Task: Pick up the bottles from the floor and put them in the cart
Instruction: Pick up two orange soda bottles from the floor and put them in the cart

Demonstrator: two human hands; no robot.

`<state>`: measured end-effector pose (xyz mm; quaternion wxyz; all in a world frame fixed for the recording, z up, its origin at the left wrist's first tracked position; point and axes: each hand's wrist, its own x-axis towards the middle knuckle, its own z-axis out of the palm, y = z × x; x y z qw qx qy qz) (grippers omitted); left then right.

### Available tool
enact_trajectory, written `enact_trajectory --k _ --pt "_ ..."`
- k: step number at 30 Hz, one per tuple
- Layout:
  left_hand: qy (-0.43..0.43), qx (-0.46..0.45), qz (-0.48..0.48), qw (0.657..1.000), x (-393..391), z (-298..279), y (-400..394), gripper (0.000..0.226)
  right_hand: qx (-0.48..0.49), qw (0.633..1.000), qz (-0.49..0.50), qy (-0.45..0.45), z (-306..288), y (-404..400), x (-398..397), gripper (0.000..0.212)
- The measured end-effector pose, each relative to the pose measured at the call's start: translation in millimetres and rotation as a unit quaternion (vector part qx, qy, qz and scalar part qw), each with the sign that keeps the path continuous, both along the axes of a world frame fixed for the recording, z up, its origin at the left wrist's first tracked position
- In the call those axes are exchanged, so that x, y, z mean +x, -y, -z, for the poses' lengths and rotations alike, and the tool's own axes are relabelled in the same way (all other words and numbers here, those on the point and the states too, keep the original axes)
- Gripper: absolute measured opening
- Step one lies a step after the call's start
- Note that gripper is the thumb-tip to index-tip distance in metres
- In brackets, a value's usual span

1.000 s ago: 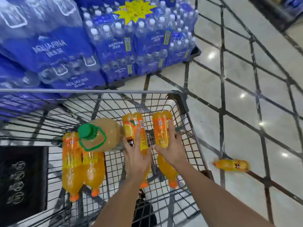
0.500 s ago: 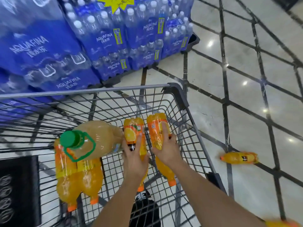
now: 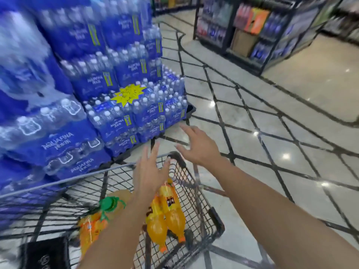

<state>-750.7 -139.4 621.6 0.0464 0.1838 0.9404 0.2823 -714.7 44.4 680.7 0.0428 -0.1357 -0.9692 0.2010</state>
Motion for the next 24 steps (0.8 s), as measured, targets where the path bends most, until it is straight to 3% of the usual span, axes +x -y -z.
enact_trajectory --k 5,12,18,24 --pt "-0.097 0.002 0.072 0.993 17.1 -126.1 -16.1 0.073 0.127 0.984 0.103 -0.069 -137.8 -34.8 87.0 0.073" --pt "-0.205 0.053 0.208 0.955 95.2 -259.0 -79.2 0.077 0.258 0.927 0.258 -0.091 -289.7 -63.1 292.3 0.073" --pt "-0.281 0.076 0.337 0.895 217.3 -348.6 -154.1 0.079 0.327 0.853 0.402 -0.055 -357.5 -67.7 488.3 0.073" --pt "-0.334 0.096 0.422 0.837 343.2 -395.5 -210.1 0.081 0.343 0.762 0.542 0.087 -390.4 -43.9 671.0 0.08"
